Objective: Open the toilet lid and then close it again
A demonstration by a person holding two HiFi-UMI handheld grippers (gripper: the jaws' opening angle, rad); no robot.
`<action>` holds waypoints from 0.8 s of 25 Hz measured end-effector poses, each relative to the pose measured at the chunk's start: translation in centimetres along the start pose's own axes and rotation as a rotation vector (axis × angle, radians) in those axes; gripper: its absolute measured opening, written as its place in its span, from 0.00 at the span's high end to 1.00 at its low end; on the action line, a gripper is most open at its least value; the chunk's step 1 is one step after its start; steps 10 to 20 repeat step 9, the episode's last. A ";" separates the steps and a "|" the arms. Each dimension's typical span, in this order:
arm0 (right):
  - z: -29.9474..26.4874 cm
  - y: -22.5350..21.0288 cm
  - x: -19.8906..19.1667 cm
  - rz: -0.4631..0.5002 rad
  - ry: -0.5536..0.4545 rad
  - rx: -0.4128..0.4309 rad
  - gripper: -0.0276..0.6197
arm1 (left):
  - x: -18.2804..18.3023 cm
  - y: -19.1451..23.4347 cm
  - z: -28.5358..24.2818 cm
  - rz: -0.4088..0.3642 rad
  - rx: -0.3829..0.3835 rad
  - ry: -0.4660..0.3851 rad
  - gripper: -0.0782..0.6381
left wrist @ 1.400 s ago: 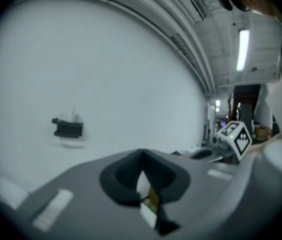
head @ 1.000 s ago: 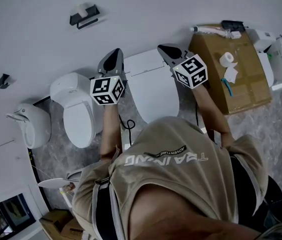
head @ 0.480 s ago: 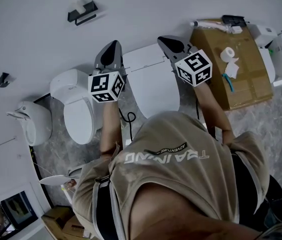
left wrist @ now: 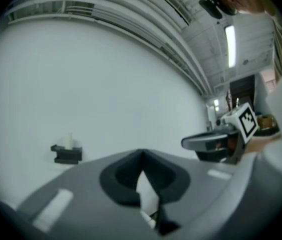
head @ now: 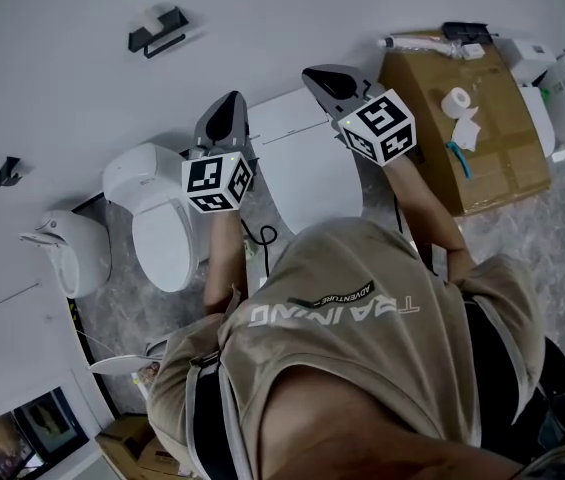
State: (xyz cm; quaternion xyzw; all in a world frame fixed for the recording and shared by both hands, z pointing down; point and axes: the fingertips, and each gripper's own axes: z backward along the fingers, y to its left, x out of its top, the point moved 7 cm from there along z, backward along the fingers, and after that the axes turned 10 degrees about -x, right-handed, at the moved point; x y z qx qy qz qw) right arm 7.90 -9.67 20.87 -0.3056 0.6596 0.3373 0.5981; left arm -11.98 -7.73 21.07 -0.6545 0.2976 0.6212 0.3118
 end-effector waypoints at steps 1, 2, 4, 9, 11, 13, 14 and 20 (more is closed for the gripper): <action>-0.1 -0.1 0.0 -0.002 -0.001 0.002 0.94 | 0.1 0.0 -0.2 -0.003 -0.002 -0.002 0.88; -0.3 -0.3 0.0 -0.004 -0.001 0.003 0.94 | 0.2 0.1 -0.4 -0.007 -0.005 -0.005 0.88; -0.5 -0.7 -0.1 -0.007 -0.005 -0.003 0.94 | 0.4 0.1 -0.9 -0.011 -0.010 -0.012 0.88; -1.2 -1.9 -1.0 -0.013 -0.008 -0.033 0.94 | -0.1 0.8 -2.5 -0.019 -0.028 0.007 0.88; -1.2 -1.9 -1.0 -0.013 -0.008 -0.033 0.94 | -0.1 0.8 -2.5 -0.019 -0.028 0.007 0.88; -1.2 -1.9 -1.0 -0.013 -0.008 -0.033 0.94 | -0.1 0.8 -2.5 -0.019 -0.028 0.007 0.88; -1.2 -1.9 -1.0 -0.013 -0.008 -0.033 0.94 | -0.1 0.8 -2.5 -0.019 -0.028 0.007 0.88; -1.2 -1.9 -1.0 -0.013 -0.008 -0.033 0.94 | -0.1 0.8 -2.5 -0.019 -0.028 0.007 0.88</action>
